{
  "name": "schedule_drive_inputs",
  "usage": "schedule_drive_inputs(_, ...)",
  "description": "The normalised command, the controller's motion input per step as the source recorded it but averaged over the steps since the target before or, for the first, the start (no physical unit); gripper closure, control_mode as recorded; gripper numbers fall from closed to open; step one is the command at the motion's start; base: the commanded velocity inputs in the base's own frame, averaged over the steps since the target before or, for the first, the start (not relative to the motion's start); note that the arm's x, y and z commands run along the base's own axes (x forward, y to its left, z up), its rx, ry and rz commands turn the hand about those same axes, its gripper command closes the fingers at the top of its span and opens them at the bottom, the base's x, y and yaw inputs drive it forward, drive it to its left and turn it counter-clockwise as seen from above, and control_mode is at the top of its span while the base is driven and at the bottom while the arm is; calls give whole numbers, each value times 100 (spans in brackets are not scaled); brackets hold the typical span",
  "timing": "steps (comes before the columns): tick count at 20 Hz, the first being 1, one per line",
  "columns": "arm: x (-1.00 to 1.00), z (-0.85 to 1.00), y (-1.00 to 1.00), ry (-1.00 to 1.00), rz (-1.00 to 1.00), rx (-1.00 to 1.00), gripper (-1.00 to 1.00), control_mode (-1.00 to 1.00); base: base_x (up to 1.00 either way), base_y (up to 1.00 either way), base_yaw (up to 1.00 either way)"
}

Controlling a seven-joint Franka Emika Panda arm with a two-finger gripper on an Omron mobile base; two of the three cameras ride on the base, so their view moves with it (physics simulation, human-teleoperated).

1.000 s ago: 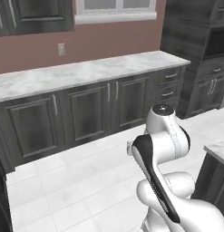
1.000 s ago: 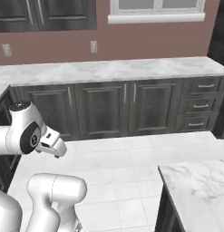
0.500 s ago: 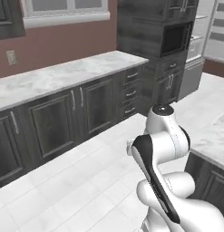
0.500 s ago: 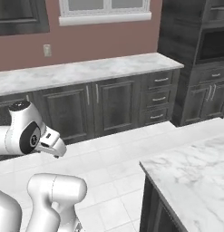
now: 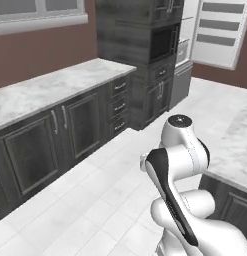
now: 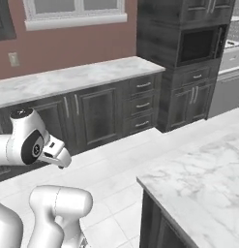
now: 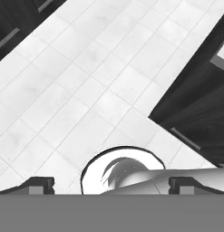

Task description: Pick the egg and butter from the fridge and place them by the bowl for mixing.

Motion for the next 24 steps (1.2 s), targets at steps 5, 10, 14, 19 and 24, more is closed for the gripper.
schedule_drive_inputs(5, 0, 0, 0, 0, 0, 0, -100, 100, 61, 0, -29)
schedule_drive_inputs(10, 0, 0, 0, 0, 0, 0, -100, 100, 65, 7, -28)
schedule_drive_inputs(14, 0, 0, 0, 0, 0, 0, -100, 100, 65, 15, -32)
schedule_drive_inputs(19, 0, 0, 0, 0, 0, 0, -100, 100, 70, 26, -31)
schedule_drive_inputs(24, 0, 0, 0, 0, 0, 0, -100, 100, 68, 29, -36)
